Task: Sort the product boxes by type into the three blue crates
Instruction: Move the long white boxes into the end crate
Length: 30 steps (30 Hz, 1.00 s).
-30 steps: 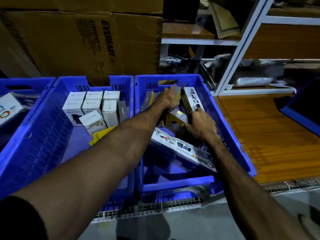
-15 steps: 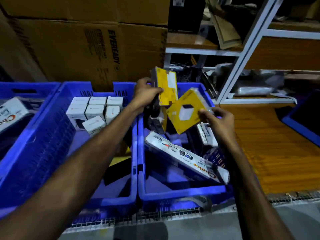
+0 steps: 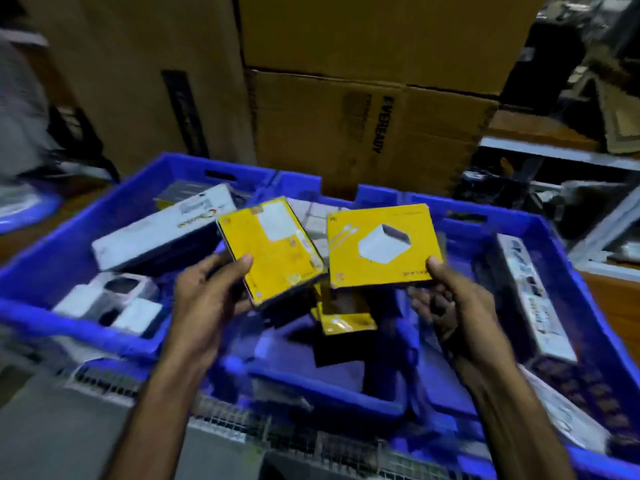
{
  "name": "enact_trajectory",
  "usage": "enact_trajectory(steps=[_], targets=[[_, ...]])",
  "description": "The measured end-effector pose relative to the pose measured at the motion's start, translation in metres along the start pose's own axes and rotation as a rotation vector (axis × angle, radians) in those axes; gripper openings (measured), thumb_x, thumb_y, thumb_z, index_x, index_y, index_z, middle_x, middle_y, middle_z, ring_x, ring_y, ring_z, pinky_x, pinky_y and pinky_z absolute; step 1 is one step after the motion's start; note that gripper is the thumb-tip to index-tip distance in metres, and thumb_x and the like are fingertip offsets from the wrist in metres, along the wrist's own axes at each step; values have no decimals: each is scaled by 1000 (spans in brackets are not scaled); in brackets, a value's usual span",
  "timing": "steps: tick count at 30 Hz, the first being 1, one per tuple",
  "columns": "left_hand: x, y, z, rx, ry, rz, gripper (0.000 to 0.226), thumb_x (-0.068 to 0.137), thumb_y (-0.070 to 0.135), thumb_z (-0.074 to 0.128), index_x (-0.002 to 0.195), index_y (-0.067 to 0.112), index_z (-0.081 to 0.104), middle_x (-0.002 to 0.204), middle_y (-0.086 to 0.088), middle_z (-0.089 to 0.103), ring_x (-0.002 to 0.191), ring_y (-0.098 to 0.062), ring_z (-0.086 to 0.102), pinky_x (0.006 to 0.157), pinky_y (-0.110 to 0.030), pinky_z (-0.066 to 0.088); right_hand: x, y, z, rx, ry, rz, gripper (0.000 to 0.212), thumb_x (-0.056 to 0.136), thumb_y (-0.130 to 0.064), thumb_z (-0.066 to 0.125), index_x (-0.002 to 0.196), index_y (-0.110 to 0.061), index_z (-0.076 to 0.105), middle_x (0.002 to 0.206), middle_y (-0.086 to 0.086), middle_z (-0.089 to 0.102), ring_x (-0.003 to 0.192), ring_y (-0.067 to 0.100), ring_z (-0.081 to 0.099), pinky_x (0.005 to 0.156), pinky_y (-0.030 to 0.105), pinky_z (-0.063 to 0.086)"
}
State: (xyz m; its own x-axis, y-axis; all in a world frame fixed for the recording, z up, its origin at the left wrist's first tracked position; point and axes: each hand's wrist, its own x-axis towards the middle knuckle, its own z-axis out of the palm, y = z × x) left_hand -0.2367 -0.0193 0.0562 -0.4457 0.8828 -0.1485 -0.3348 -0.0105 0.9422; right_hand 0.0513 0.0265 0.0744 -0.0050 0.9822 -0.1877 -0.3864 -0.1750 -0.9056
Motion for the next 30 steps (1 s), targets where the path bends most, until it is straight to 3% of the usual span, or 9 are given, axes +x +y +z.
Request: enact_trajectory(steps=[6, 10, 14, 18, 20, 22, 26, 28, 30], targets=[[-16, 18, -94, 97, 295, 180, 18, 93, 8, 73, 110, 8, 75, 86, -4, 76, 71, -16, 72, 52, -27, 58, 9, 43, 92, -115, -102, 183, 9, 91, -19, 71, 90, -12, 66, 75, 6, 74, 56, 15, 72, 57, 22, 61], [11, 39, -146, 330, 377, 333, 23, 88, 11, 82, 108, 19, 74, 85, 7, 72, 72, -4, 69, 64, -31, 61, 19, 58, 154, -276, -213, 60, 15, 92, -19, 74, 93, -6, 69, 65, 2, 70, 59, 14, 68, 56, 20, 57], [49, 62, -188, 654, 282, 454, 43, 84, 12, 85, 120, 28, 68, 103, 19, 71, 84, 11, 68, 76, -20, 59, 33, 65, 218, -556, -350, -261, 13, 88, -23, 82, 90, -16, 71, 72, 0, 63, 68, 18, 64, 64, 30, 51], [97, 72, -219, 908, 206, 525, 44, 81, 10, 84, 119, 26, 69, 107, 10, 72, 99, -13, 69, 88, -42, 58, 62, 71, 269, -895, -492, -541, 24, 86, -38, 81, 100, -22, 73, 89, -2, 62, 68, 13, 61, 50, 14, 45], [116, 73, -224, 962, 179, 518, 40, 77, 9, 83, 109, 27, 68, 106, 7, 72, 101, -19, 69, 90, -43, 57, 70, 66, 287, -1113, -603, -669, 34, 89, -40, 78, 115, -19, 72, 102, 3, 63, 83, 14, 62, 69, 16, 51], [132, 72, -227, 1004, 125, 499, 35, 73, 10, 79, 102, 26, 67, 100, 3, 72, 95, -21, 69, 85, -41, 57, 72, 60, 304, -1253, -805, -785, 35, 92, -38, 74, 117, -13, 73, 105, 7, 63, 95, 19, 61, 85, 33, 52], [163, 67, -235, 1087, 1, 471, 30, 76, 7, 76, 101, 22, 69, 91, 2, 74, 84, -11, 71, 77, -40, 59, 75, 52, 326, -1385, -1066, -733, 40, 97, -26, 71, 135, -14, 65, 113, 2, 54, 101, 13, 51, 83, 7, 39], [174, 73, -233, 1102, -75, 447, 34, 75, 0, 79, 103, 18, 72, 89, 9, 73, 77, 11, 63, 71, -21, 52, 78, 53, 333, -1457, -1078, -720, 41, 97, -20, 70, 137, -18, 63, 114, 0, 51, 103, 13, 49, 85, 16, 37], [181, 79, -228, 1111, -161, 406, 43, 75, -5, 82, 111, 16, 72, 96, 7, 70, 80, 7, 62, 74, -21, 47, 82, 56, 332, -1503, -1066, -726, 43, 96, -12, 70, 137, -19, 63, 114, 0, 50, 105, 15, 49, 88, 22, 36]])
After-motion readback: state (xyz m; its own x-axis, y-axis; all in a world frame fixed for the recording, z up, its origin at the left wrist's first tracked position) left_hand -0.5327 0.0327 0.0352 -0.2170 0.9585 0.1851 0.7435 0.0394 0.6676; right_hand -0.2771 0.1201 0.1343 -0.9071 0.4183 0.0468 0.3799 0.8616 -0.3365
